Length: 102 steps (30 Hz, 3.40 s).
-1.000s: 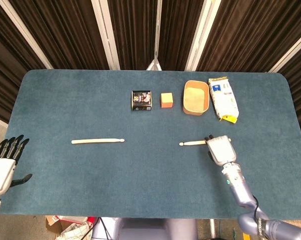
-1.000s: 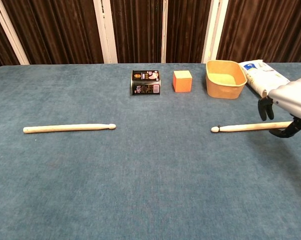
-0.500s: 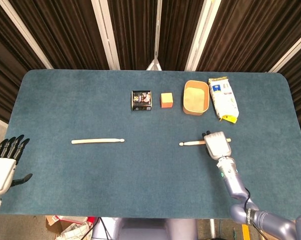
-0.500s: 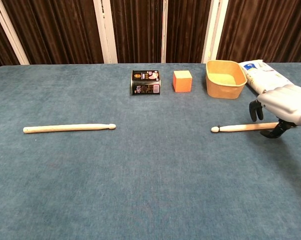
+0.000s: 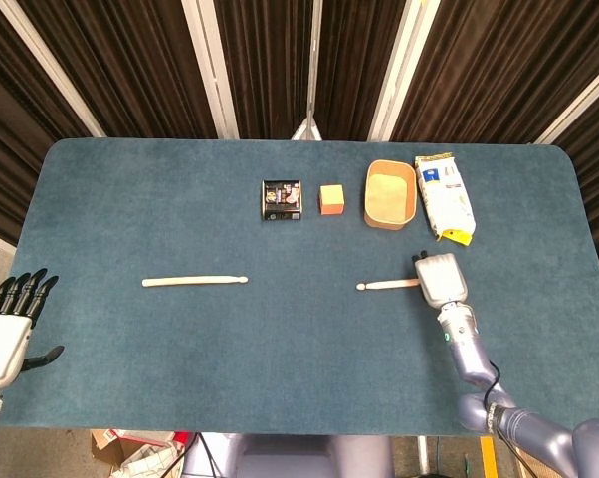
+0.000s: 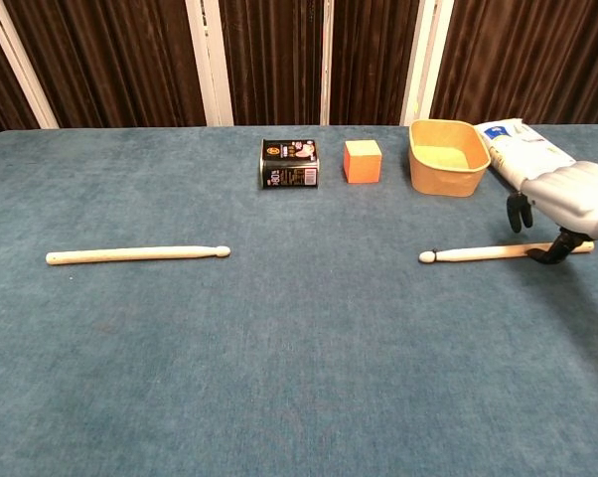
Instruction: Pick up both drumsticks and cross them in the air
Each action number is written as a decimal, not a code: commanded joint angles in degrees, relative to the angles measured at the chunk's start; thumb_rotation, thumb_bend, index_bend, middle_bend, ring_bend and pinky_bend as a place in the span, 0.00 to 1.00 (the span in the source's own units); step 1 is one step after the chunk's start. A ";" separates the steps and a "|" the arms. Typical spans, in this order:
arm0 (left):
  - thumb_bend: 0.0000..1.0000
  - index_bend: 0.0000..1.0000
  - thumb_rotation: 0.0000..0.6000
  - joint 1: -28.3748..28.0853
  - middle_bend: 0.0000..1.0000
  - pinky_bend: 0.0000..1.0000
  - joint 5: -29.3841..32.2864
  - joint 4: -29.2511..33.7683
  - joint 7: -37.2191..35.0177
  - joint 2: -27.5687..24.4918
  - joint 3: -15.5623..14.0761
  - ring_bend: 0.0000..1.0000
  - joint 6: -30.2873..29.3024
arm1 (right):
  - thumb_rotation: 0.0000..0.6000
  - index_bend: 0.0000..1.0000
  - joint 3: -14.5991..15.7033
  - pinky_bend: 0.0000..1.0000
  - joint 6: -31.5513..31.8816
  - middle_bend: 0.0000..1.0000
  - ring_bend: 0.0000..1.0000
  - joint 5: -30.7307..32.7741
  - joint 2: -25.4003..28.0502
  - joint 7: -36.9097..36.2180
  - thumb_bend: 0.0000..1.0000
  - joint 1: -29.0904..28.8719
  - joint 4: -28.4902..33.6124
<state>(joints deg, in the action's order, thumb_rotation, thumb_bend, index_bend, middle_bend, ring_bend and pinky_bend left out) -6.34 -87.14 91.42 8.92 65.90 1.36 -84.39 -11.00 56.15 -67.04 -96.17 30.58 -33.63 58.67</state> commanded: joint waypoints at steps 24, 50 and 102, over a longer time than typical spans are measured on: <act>0.02 0.00 1.00 -0.18 0.00 0.00 -0.07 0.14 0.47 0.10 0.05 0.00 0.10 | 1.00 0.54 1.63 0.82 -0.55 0.45 0.91 -0.04 -0.87 -4.19 0.36 0.98 -5.29; 0.02 0.00 1.00 -0.38 0.00 0.00 -0.23 0.74 0.14 -0.24 -0.11 0.00 0.46 | 1.00 0.78 2.15 0.82 5.48 0.66 0.91 -4.29 4.50 -10.67 0.45 3.94 6.84; 0.36 0.38 1.00 -33.52 0.37 0.94 42.21 -2.16 44.12 22.00 10.55 0.87 23.63 | 1.00 0.79 1.29 0.82 7.49 0.66 0.91 -5.07 8.65 -18.50 0.46 5.29 14.35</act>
<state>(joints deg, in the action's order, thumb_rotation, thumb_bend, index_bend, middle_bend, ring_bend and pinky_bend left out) -39.29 -45.55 89.80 52.76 87.24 11.96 -60.80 -9.71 63.66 -72.11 -87.51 12.07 -28.33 73.02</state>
